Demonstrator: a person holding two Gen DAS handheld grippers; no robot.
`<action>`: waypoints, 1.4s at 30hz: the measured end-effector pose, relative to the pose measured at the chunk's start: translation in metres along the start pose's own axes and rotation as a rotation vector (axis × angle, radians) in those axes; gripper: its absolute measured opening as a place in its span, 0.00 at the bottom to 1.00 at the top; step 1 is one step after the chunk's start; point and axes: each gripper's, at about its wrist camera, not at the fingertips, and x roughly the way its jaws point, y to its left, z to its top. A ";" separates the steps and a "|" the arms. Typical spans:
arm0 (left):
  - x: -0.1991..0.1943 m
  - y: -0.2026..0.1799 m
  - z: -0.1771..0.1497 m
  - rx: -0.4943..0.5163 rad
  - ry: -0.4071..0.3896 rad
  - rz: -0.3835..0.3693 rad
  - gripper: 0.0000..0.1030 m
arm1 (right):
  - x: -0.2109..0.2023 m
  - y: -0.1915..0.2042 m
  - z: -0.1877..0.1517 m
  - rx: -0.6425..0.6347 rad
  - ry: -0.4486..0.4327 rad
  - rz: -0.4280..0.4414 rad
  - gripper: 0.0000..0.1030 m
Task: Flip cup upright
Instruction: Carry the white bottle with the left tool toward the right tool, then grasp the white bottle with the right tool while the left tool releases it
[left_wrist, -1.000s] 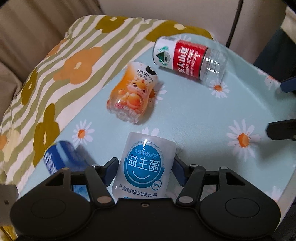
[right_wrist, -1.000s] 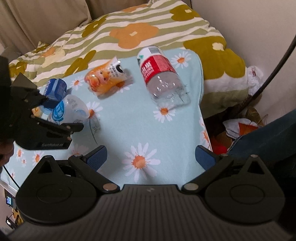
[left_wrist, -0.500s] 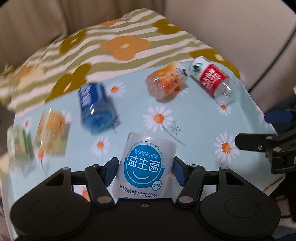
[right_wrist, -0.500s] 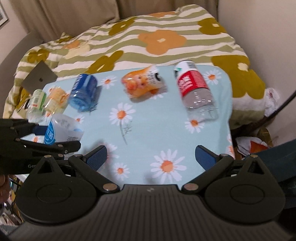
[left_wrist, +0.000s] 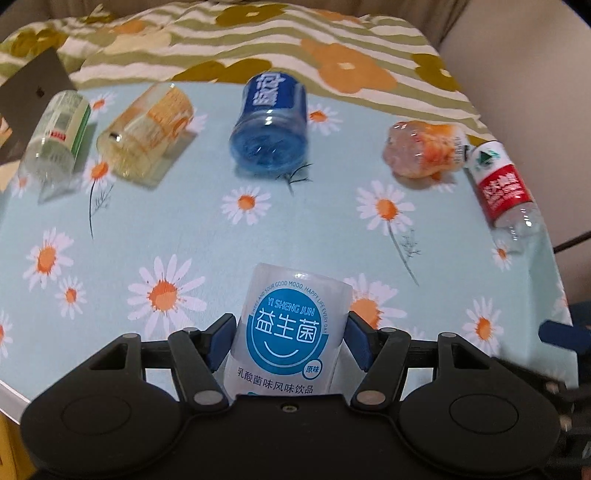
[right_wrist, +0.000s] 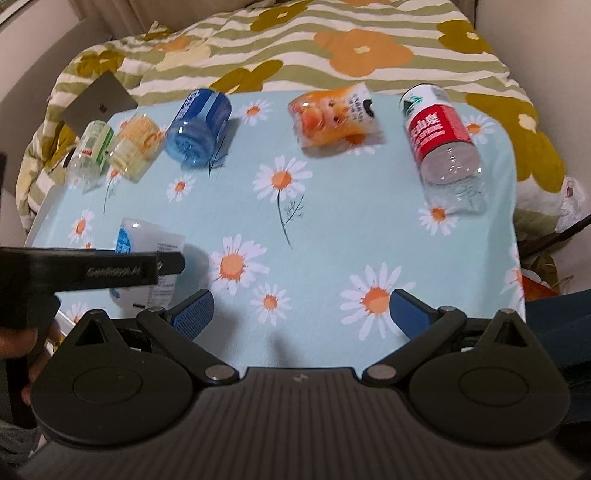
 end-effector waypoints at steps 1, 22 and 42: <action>0.003 0.001 0.000 -0.007 0.005 0.001 0.66 | 0.001 0.001 -0.001 -0.002 0.003 0.001 1.00; -0.006 0.000 0.003 0.045 -0.038 0.018 0.93 | -0.006 -0.001 -0.006 0.047 -0.009 -0.025 1.00; -0.079 0.089 -0.022 0.075 -0.122 -0.001 1.00 | 0.029 0.077 0.065 0.052 0.168 0.118 1.00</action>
